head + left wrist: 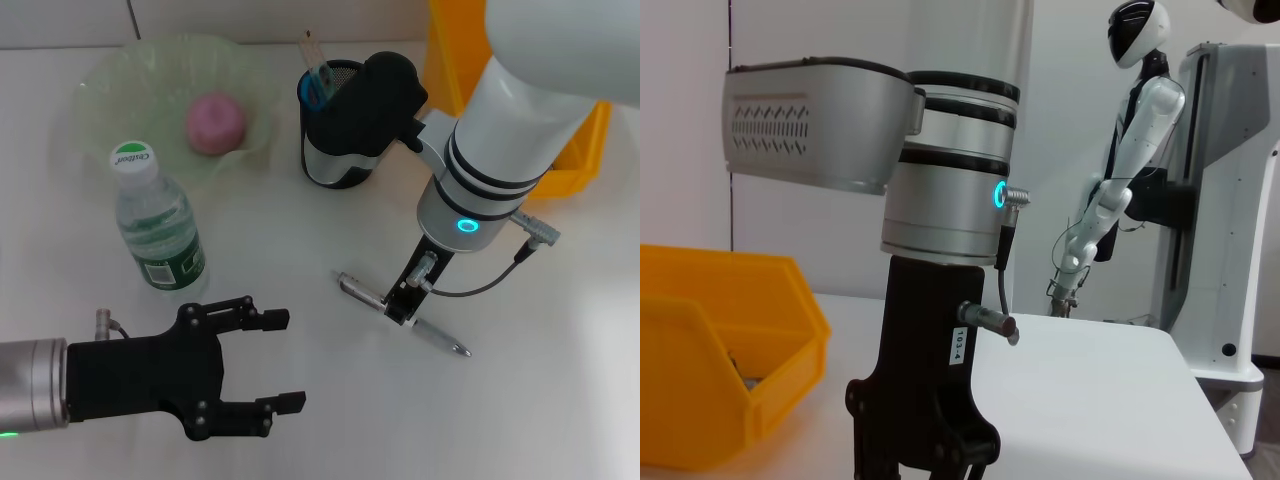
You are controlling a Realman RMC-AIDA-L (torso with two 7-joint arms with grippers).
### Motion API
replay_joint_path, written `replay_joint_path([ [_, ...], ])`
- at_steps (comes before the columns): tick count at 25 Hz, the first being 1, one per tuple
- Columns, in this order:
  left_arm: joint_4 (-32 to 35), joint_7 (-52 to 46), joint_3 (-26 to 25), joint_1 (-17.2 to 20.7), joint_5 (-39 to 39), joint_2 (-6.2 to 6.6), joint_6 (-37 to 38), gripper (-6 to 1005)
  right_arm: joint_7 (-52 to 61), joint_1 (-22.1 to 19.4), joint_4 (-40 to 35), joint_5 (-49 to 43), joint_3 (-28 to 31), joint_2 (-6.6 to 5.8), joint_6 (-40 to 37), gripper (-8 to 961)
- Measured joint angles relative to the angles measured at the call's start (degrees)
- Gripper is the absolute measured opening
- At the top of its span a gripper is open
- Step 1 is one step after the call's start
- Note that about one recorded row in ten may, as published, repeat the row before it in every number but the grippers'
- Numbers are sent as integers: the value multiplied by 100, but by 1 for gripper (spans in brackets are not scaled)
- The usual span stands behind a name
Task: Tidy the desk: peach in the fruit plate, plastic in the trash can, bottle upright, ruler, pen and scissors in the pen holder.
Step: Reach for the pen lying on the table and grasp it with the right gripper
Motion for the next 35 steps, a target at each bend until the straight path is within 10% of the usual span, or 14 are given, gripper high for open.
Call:
replay_joint_path([
  [35,-9,6,9,-21,0,0,11,800,1,142,323,199,-492,0,159,146],
])
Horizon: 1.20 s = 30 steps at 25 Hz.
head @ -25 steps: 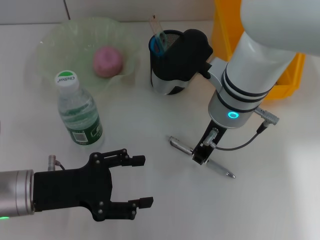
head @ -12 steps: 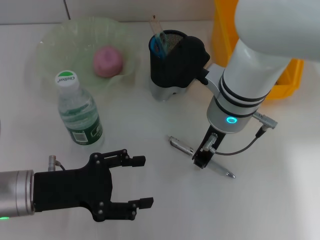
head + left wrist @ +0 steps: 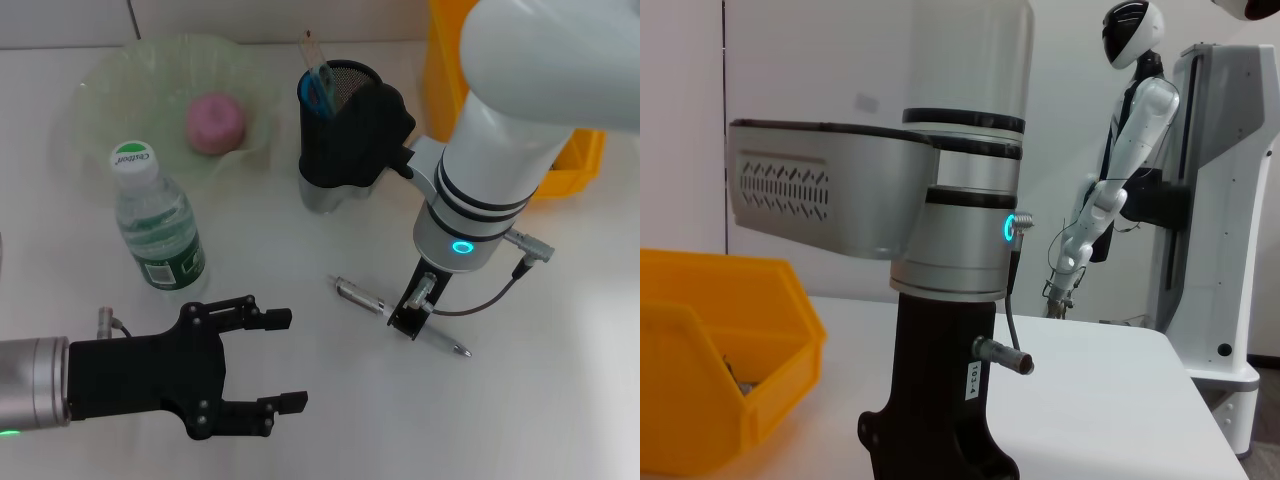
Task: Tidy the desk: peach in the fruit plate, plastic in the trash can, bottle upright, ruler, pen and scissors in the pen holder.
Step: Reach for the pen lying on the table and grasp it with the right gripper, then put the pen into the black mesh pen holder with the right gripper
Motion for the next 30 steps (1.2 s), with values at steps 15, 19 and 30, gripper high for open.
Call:
replay_joint_path([
  [15,5,0,-33,-41,-13,0,11,800,0,-685,-1496,-413,1205,-33,-373,125],
  [19,9,0,-33,-59,-19,-1,17,800,-133,-1357,-3014,-611,2093,-30,-255,125],
  [30,3,0,-11,-28,-17,2,18,800,-4297,-3320,-2487,2834,1681,-42,5363,133],
])
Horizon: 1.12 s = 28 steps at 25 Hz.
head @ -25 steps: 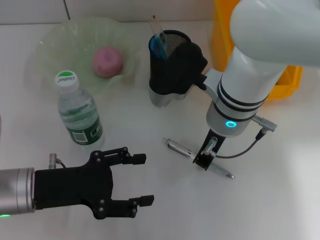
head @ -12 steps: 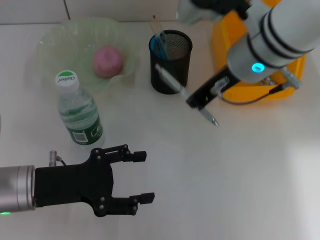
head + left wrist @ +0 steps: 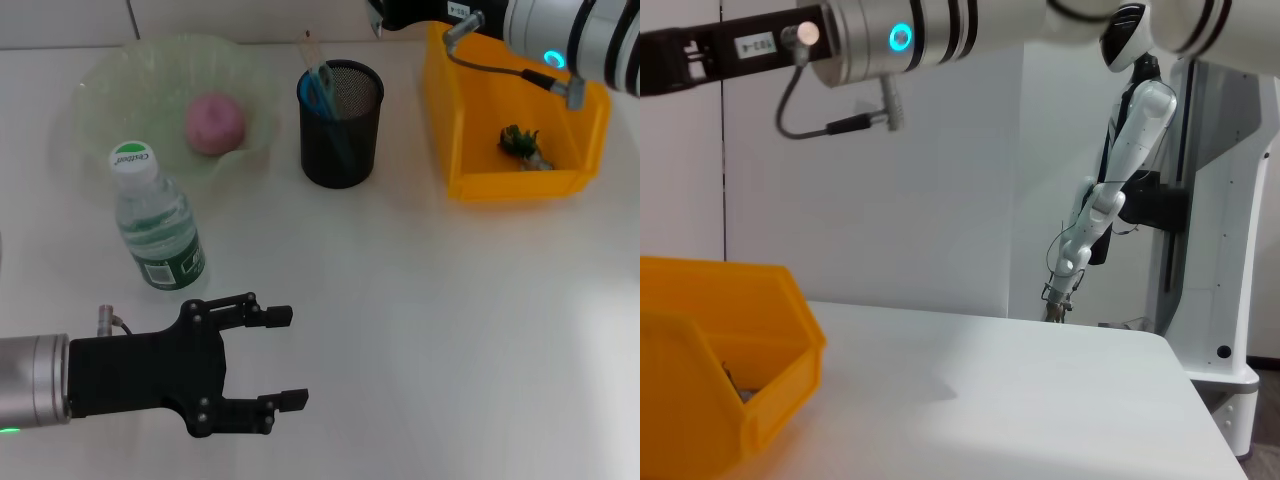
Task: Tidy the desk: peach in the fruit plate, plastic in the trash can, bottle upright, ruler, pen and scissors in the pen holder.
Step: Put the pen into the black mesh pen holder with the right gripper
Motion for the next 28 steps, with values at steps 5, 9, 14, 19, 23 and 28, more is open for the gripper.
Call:
replay_joint_path([
  [5,-3,-9,10,7,0,-2,-1,800,-2509,251,1171,2245,-502,22,844,138],
  [9,-4,-30,18,7,0,-5,5,800,-3089,658,2052,3312,-548,15,853,142],
  [14,-61,-20,22,-1,0,-10,15,800,-3171,1035,2770,3622,-525,18,835,148],
  [19,-65,-8,21,19,0,-6,43,800,-3308,1235,3044,3642,-524,8,401,153],
  [23,-65,-10,2,29,0,-4,53,800,-3330,982,2764,3650,-561,14,330,157],
  [28,-65,-39,-23,16,-38,5,63,800,-3466,336,2002,3682,-542,13,203,276],
])
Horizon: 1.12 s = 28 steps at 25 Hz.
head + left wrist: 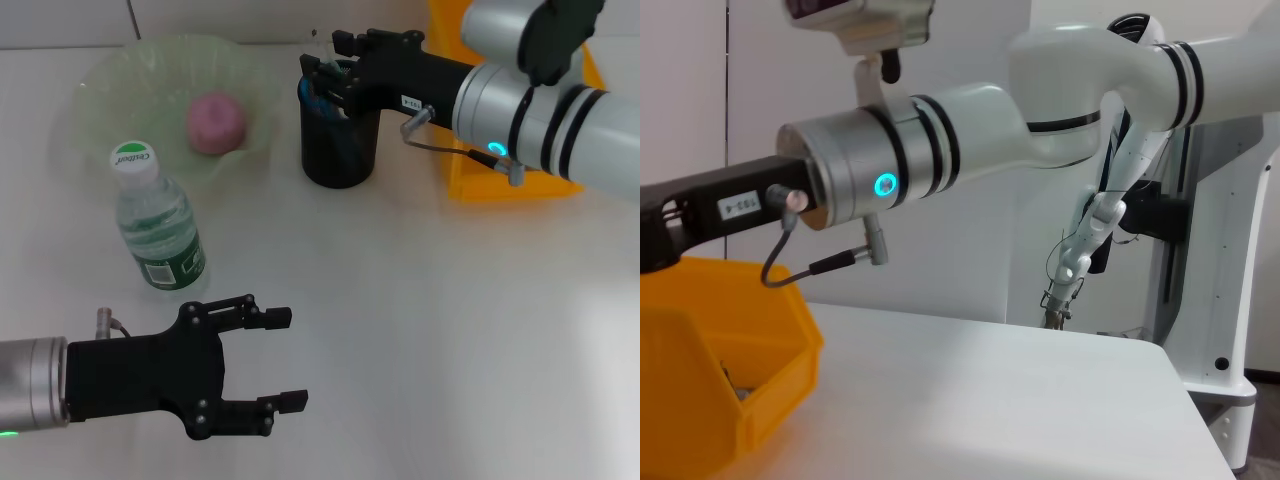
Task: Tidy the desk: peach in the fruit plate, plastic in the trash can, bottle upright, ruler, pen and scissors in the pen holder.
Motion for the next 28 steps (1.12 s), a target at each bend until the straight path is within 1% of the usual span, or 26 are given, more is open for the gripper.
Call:
replay_joint_path([
  [1,0,5,-1,-5,-17,1,1,800,-15,-165,-185,9,34,-1,-109,391],
  [4,0,3,1,-18,-55,7,1,800,-14,-735,-780,90,324,-3,-690,502],
  [5,1,-8,1,-18,-69,14,5,800,-21,-984,-989,231,584,-1,-1153,539],
  [7,15,-48,1,-21,-86,20,20,800,-111,-1318,-1087,596,1189,5,-2240,613],
  [9,43,-147,-1,-14,-95,27,42,800,-435,-1529,-806,963,1902,-10,-3819,695],
  [10,52,-220,-8,-8,-94,33,57,800,-980,-1654,-313,1040,2498,-33,-5341,736],
  [11,52,-220,-8,-8,-94,33,57,800,-980,-1654,-313,1040,2498,-33,-5341,777],
  [12,52,-245,-16,-2,-94,36,62,800,-1267,-1697,-28,961,2783,-45,-5988,818],
  [14,54,-252,-31,4,-95,36,64,800,-1883,-1739,693,522,3335,-52,-6885,818],
  [15,53,-253,-52,6,-95,37,75,800,-2650,-1713,1416,-34,3725,-54,-7409,818],
  [16,53,-253,-52,6,-95,37,75,800,-2650,-1713,1416,-34,3725,-54,-7409,818],
  [18,47,-258,-68,-6,-94,37,95,800,-3579,-1653,2097,-557,3958,-56,-7671,819],
  [19,47,-268,-70,-18,-95,36,103,800,-3940,-1636,2330,-696,3996,-53,-7679,819],
  [20,48,-286,-75,-31,-95,37,113,800,-4550,-1621,2694,-866,4021,-36,-7626,819],
  [23,57,-324,-80,-71,-92,37,123,800,-4797,-1594,2868,-892,3994,-29,-7532,819],
  [28,59,-334,-79,-80,-92,42,146,800,-4844,-1441,3079,-944,3954,-37,-7382,819],
])
